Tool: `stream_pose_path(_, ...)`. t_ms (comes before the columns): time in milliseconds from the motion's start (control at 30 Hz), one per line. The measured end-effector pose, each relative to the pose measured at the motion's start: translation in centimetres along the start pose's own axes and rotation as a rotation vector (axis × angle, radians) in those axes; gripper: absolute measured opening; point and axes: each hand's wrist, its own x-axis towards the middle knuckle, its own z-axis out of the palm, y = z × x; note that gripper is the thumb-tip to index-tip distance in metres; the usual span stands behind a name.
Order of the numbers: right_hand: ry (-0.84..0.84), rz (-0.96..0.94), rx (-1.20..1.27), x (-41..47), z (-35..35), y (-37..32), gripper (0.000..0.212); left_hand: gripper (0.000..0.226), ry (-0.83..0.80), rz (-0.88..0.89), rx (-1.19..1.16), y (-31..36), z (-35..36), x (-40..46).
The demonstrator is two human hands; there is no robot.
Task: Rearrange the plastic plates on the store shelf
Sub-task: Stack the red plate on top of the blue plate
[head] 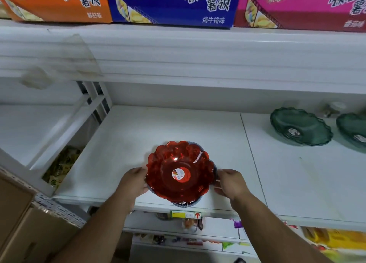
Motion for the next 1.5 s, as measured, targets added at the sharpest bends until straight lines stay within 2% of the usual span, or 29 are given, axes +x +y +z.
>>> stream_pose_path(67, -0.012, -0.007, 0.004, -0.2, 0.2, -0.1, 0.029, 0.028, -0.079, -0.061, -0.144, -0.3, 0.4, 0.2)
stream_pose_path(133, -0.006, -0.02, 0.013, -0.4, 0.4, -0.2, 0.03, 0.029, -0.089, -0.048, -0.166, -0.6, 0.6, 0.2)
stream_pose_path(300, 0.025, -0.058, 0.041, -1.3, 0.0, -0.5, 0.035, 0.033, -0.08, 0.013, -0.137, -0.8, 0.9, 0.6)
stream_pose_path(500, 0.108, -0.113, 0.082, -2.6, -3.7, -0.8, 0.035, 0.034, -0.153, 0.112, -0.076, 0.9, 4.1, -0.6)
stream_pose_path(700, 0.202, -0.127, 0.156, -3.2, -10.9, 0.4, 0.031, 0.034, -0.258, 0.199, -0.053, 2.0, 10.5, -3.4)
stream_pose_path(933, 0.303, -0.168, 0.163, -5.3, -22.3, 2.6, 0.03, 0.032, -0.32, 0.236, -0.011, 2.2, 20.9, -9.2)
stream_pose_path(1200, 0.302, -0.179, 0.212, -6.5, -34.9, 5.2, 0.033, 0.033, -0.335, 0.263, 0.081, 1.1, 32.0, -15.6)
stream_pose_path(1500, 0.331, -0.135, 0.201, -3.5, -41.2, 6.2, 0.034, 0.033, -0.347, 0.269, 0.128, 1.0, 39.3, -16.3)
